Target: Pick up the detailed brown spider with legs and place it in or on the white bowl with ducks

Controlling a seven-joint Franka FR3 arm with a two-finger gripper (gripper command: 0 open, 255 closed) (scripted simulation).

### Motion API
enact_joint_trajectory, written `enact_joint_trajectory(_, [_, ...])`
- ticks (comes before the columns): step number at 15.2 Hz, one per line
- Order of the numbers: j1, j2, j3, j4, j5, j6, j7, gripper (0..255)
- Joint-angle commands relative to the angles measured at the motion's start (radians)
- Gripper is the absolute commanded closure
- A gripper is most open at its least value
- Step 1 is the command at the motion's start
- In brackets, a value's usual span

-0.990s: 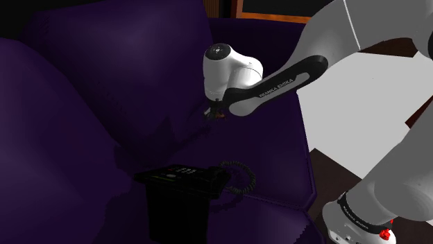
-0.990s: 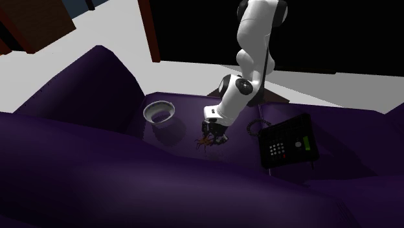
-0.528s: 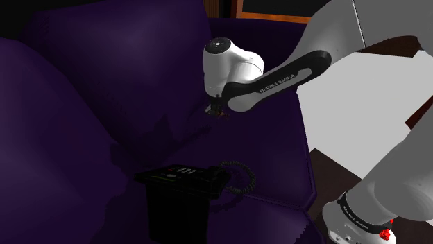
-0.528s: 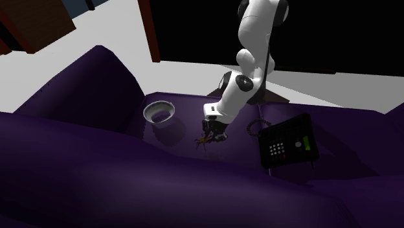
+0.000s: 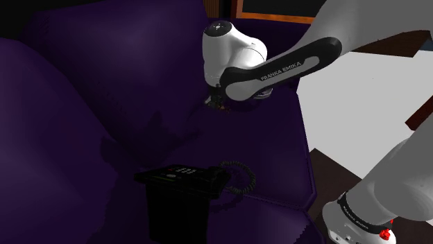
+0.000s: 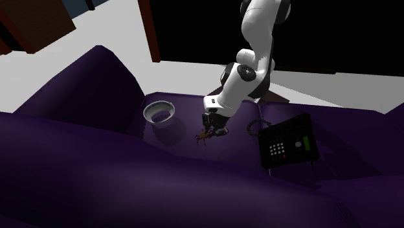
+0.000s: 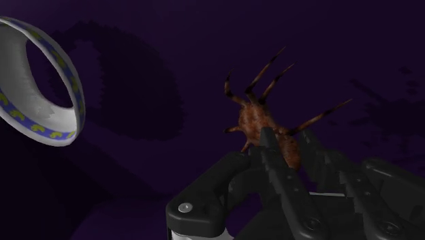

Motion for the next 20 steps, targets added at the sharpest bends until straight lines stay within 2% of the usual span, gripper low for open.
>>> enact_joint_trajectory(1, [-0.001,-0.013,0.001,0.012,0.013,-0.022,-0.015,255])
enact_joint_trajectory(10, [0.0,-0.056,0.003,0.08,0.058,-0.122,-0.067,255])
enact_joint_trajectory(20, [-0.118,-0.086,-0.123,0.039,0.104,-0.037,-0.321,255])
